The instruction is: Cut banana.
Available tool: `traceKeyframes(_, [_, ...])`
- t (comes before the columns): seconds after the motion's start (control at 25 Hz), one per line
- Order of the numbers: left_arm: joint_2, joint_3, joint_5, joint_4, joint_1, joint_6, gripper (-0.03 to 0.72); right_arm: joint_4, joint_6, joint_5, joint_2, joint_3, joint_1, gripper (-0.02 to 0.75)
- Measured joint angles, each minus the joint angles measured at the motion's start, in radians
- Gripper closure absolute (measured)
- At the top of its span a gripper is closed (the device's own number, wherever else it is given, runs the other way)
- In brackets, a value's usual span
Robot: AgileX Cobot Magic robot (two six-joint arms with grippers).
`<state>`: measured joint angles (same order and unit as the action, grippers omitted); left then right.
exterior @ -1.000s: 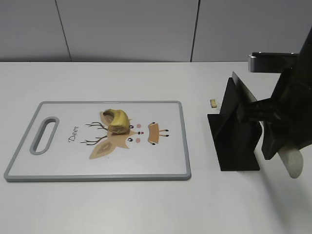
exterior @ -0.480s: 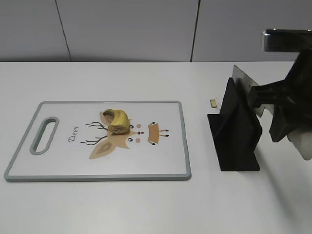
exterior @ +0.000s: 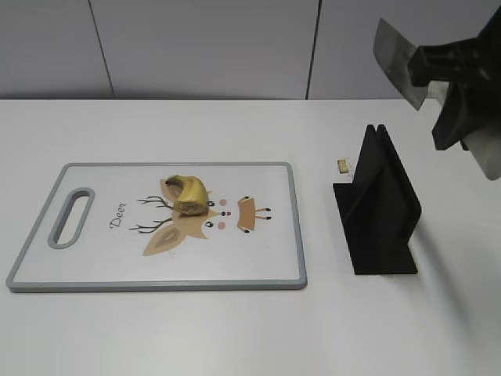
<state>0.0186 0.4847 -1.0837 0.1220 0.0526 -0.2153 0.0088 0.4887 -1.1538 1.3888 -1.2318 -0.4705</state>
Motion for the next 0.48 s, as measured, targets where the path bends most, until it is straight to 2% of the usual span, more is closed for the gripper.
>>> traceKeyframes(0.32, [0.0,0.0,0.0,0.005,0.0,0.0,0.189,-0.071,-0.071,-0.041,-0.001,-0.044,0.0,0.568])
traceKeyframes(0.48, [0.0,0.0,0.0,0.005,0.0,0.0,0.189,-0.079,-0.191,-0.039,-0.001,-0.047,0.0,0.568])
